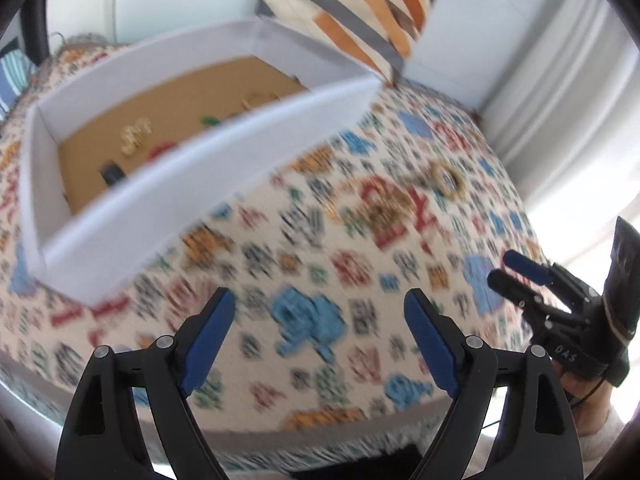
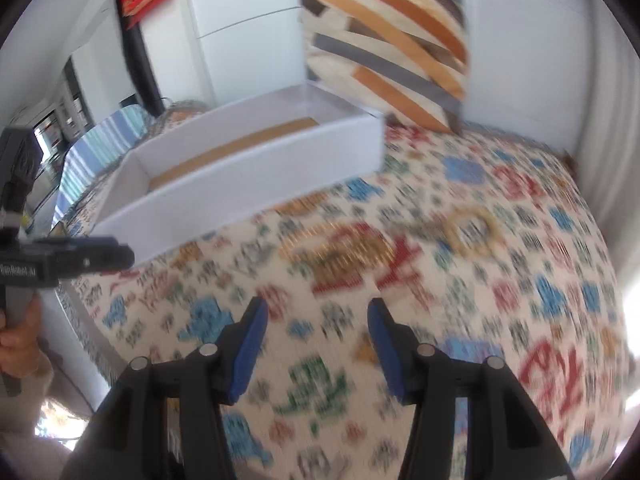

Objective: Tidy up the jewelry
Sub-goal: 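Withdraw both tools from the box back over the jewelry pile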

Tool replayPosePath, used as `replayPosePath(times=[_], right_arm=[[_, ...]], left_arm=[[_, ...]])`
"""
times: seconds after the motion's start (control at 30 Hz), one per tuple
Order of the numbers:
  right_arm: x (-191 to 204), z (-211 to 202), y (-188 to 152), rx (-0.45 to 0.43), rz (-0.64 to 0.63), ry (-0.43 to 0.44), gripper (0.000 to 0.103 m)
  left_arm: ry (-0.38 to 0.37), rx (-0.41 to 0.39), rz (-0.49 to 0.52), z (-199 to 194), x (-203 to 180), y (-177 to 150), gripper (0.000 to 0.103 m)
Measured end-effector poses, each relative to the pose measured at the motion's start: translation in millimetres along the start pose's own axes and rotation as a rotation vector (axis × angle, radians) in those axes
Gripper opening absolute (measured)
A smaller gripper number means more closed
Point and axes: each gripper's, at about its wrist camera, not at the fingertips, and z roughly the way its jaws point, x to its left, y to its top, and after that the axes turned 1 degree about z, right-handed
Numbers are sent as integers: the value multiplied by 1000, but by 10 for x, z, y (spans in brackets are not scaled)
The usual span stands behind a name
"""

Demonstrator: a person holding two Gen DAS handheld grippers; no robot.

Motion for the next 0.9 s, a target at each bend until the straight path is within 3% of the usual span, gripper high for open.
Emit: replayPosePath(times=[0.23, 0.47, 0.9], right_arm=[[-359, -358, -593, 21, 111, -62, 53], [-453, -368, -804, 35, 195, -34, 53], [-152, -350, -708, 31, 120, 8, 53]], left_arm=[[-8, 151, 28, 376, -415, -481, 87], [11, 122, 66, 253, -556, -503, 87], [45, 104, 55, 179, -453, -568, 87]])
